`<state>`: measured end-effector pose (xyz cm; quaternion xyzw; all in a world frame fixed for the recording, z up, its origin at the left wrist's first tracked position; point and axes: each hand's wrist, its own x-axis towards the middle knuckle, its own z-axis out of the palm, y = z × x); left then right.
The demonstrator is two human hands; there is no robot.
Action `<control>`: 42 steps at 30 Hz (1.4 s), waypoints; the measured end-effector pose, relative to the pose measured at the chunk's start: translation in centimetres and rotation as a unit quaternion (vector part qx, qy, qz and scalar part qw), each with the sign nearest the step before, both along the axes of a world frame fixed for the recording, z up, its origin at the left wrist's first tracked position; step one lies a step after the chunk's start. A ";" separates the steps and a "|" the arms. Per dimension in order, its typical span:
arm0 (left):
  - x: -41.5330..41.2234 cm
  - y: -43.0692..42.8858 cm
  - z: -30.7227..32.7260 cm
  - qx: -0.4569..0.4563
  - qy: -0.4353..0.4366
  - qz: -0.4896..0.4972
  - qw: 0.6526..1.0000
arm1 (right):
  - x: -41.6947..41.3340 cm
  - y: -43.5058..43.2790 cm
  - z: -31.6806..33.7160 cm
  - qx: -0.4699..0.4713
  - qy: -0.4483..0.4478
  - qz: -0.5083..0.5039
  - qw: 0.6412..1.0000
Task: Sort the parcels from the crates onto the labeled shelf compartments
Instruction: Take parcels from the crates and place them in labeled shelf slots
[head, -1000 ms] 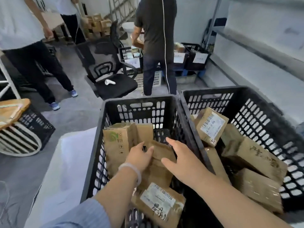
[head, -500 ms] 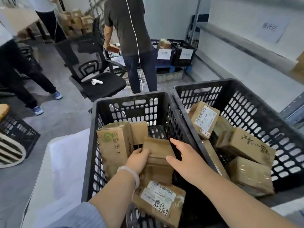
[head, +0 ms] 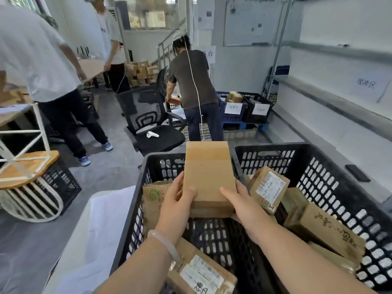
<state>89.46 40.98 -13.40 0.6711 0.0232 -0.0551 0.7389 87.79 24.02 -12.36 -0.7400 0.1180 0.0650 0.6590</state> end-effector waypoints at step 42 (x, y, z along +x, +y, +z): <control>0.4 -1.6 1.5 -0.130 0.105 -0.021 0.986 | -0.4 -1.8 0.3 0.072 -0.004 -0.088 0.994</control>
